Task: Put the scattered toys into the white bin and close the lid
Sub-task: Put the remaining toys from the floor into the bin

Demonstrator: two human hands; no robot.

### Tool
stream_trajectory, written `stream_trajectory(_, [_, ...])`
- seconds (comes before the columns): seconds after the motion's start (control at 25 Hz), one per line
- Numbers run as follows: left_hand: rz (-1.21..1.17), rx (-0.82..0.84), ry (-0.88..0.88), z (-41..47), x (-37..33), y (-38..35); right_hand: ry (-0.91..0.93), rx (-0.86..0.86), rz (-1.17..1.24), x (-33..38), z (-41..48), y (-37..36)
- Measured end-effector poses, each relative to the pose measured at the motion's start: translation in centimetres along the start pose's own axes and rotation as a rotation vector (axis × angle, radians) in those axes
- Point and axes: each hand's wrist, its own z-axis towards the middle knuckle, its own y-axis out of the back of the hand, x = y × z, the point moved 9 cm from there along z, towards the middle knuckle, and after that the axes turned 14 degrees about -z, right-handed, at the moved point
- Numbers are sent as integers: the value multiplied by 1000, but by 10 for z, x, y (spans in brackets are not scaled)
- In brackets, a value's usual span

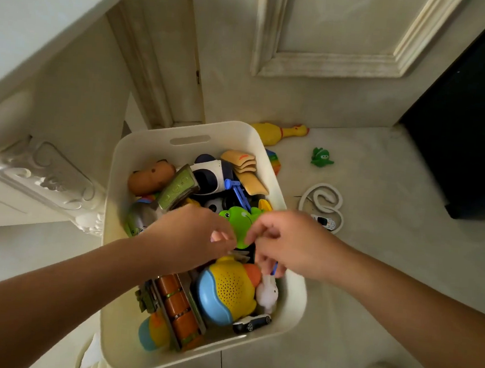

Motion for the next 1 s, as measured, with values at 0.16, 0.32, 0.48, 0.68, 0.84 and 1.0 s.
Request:
stream_trajectory(0.16, [-197, -381, -228, 20, -32, 37, -97, -688, 100, -68, 10, 80])
stream_trajectory(0.32, [-220, -380, -375, 51, -59, 40, -351, -609, -78, -171, 48, 75])
stream_trajectory(0.48, [-240, -347, -428, 82, -79, 43, -457, -370, -290, -233, 77, 55])
stream_trajectory(0.68, [-302, -331, -359, 100, -65, 47, -428, -163, -699, -252, 100, 23])
stream_trajectory(0.84, [-328, -346, -325, 109, -54, 52, -410, -136, -647, -251, 108, 22])
stream_trajectory(1.0, [-328, -351, -299, 115, -54, 51, -385, -212, -441, -246, 113, 34])
